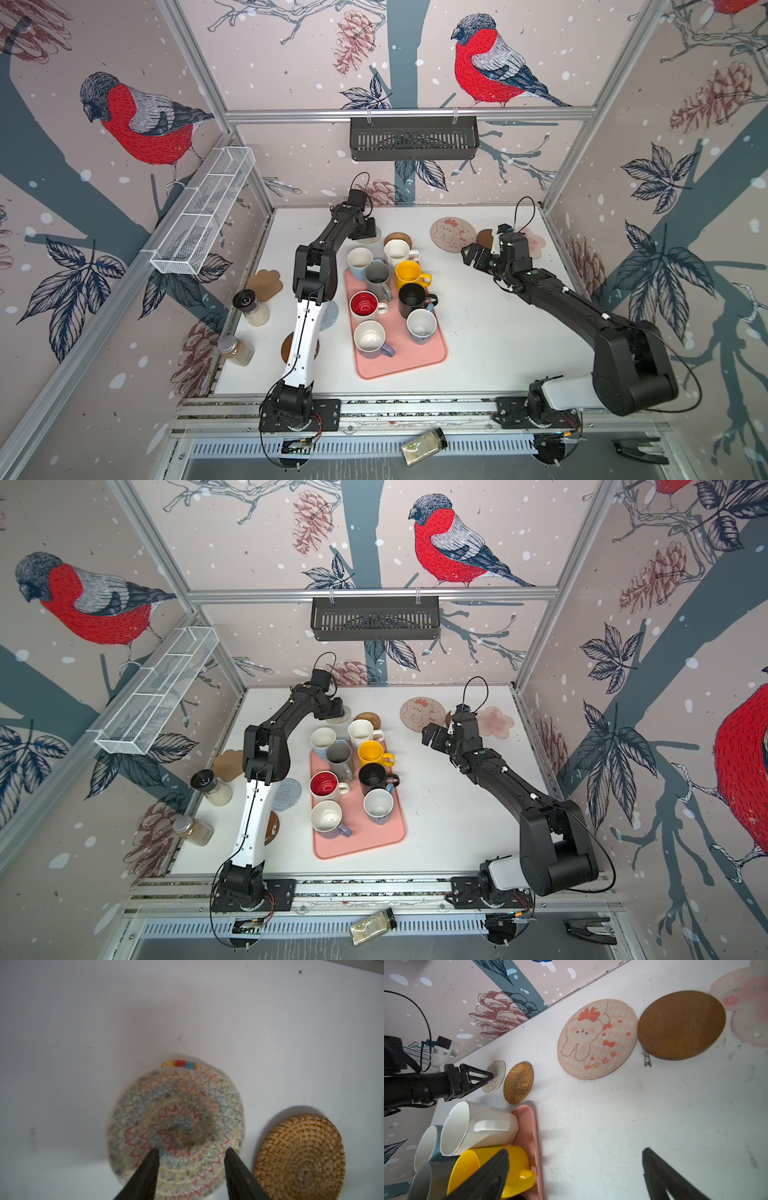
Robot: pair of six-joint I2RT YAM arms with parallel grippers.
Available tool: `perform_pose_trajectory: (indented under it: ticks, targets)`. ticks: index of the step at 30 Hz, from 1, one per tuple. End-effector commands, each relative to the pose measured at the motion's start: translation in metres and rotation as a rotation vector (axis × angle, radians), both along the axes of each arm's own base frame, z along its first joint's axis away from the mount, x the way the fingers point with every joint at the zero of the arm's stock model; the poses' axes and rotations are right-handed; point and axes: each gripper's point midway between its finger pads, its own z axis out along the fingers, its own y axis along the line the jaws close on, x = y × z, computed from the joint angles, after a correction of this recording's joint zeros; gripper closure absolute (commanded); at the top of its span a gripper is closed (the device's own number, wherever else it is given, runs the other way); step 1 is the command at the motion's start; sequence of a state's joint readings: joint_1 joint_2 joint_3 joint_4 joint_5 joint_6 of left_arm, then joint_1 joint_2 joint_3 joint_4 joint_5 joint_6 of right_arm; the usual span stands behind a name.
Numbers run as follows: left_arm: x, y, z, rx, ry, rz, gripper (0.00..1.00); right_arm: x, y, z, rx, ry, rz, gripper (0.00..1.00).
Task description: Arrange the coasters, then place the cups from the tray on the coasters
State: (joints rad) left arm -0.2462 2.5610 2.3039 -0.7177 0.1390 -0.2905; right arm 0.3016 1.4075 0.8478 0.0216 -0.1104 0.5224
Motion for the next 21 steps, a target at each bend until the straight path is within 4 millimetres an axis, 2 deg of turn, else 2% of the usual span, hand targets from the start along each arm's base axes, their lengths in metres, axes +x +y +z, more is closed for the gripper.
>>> perform_pose_trajectory:
  ticks: [1,10,17,21]
  targets:
    - [-0.008,-0.021,-0.005,-0.015,0.02,-0.049,0.48,0.002,0.001,0.001,0.002,-0.012,0.001,0.0]
    - [-0.005,-0.059,-0.002,-0.051,-0.002,-0.083,0.48,0.001,0.001,0.005,0.011,-0.022,0.003,0.0]
    - [0.001,-0.071,0.009,-0.101,-0.036,-0.079,0.48,0.0,0.002,0.007,0.021,-0.029,0.005,0.01]
    - [0.007,-0.069,0.029,-0.105,-0.083,-0.059,0.46,0.001,0.002,0.005,0.024,-0.026,0.007,0.0]
